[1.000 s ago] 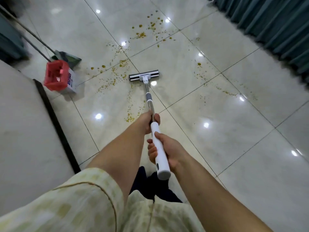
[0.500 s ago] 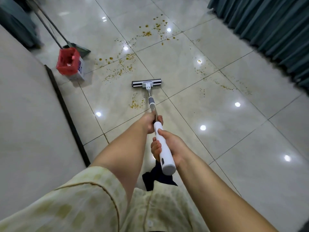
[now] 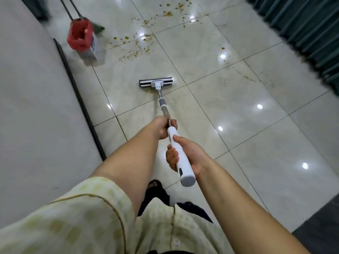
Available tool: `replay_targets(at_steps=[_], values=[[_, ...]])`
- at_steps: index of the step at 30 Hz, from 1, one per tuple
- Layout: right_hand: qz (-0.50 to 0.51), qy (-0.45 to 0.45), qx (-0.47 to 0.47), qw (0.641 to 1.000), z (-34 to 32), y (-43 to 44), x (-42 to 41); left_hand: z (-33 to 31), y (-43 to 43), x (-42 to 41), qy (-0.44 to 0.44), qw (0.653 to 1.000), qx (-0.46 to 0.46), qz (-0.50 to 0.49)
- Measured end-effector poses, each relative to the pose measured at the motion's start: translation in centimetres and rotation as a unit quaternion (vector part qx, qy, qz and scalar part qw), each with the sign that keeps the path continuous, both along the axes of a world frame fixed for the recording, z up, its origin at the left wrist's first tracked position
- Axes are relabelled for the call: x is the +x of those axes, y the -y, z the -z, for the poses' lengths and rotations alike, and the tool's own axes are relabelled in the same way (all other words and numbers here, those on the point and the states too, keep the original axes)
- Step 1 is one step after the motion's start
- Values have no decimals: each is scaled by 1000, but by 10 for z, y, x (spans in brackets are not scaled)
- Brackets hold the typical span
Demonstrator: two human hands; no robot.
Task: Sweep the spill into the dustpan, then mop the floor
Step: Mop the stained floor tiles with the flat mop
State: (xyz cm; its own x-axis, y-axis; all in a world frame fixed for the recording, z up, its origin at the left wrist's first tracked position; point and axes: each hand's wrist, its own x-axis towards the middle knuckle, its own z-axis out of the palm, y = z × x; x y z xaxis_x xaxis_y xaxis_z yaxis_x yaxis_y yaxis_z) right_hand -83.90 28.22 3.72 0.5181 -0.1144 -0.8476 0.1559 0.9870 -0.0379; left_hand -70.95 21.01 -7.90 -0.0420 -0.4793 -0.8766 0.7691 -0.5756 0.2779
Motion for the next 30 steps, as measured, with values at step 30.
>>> replay_targets(at_steps=[30], values=[[-113,-30,-60,991,8,-13,-117,33,-15,-108,-34,996,10,-81]])
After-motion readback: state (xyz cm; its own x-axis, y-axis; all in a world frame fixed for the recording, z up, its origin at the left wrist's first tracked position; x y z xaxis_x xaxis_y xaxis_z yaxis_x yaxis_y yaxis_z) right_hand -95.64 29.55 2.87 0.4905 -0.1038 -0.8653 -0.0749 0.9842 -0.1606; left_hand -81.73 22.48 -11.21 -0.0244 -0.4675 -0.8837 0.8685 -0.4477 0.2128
